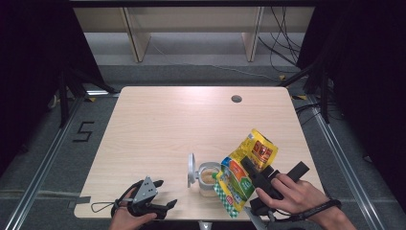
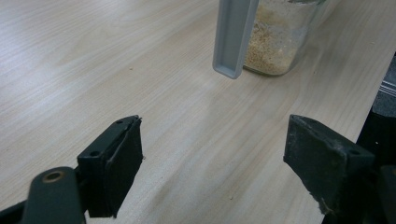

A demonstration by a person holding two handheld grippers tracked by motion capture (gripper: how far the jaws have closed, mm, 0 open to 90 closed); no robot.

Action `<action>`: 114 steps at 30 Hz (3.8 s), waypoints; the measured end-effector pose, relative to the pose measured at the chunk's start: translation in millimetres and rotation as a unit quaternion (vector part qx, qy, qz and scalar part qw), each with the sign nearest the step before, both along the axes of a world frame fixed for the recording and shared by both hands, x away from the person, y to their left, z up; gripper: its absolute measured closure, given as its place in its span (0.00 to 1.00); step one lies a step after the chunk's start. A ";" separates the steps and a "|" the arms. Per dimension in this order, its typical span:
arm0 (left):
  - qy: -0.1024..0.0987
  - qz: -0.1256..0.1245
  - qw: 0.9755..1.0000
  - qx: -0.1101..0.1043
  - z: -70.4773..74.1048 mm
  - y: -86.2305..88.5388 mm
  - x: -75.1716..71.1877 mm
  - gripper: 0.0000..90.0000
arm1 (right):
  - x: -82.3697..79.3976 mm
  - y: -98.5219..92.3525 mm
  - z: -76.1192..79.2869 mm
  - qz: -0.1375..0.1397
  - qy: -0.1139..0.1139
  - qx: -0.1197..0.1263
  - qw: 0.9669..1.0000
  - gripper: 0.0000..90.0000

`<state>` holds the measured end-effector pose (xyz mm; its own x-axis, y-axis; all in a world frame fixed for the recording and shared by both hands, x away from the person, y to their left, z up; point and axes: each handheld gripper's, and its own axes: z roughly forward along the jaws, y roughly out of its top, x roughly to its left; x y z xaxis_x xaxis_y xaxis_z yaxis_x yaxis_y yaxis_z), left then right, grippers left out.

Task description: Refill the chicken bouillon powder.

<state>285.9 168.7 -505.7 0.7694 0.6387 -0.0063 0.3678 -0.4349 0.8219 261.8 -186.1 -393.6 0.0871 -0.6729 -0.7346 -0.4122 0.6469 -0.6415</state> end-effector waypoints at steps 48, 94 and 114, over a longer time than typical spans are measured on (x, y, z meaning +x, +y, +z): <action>0.003 -0.001 1.000 0.008 0.0 0.0 0.6 0.21 | 1.9 -7.5 3.4 -0.013 0.002 -0.006 1.000 0.69; 0.002 0.003 1.000 -0.002 -0.1 -0.7 -0.5 0.21 | -0.7 -7.6 -2.3 -0.009 0.010 0.003 1.000 0.70; 0.003 0.004 1.000 -0.009 -0.2 -0.5 -0.1 0.21 | 7.9 -4.0 4.3 -0.010 0.011 0.001 1.000 0.71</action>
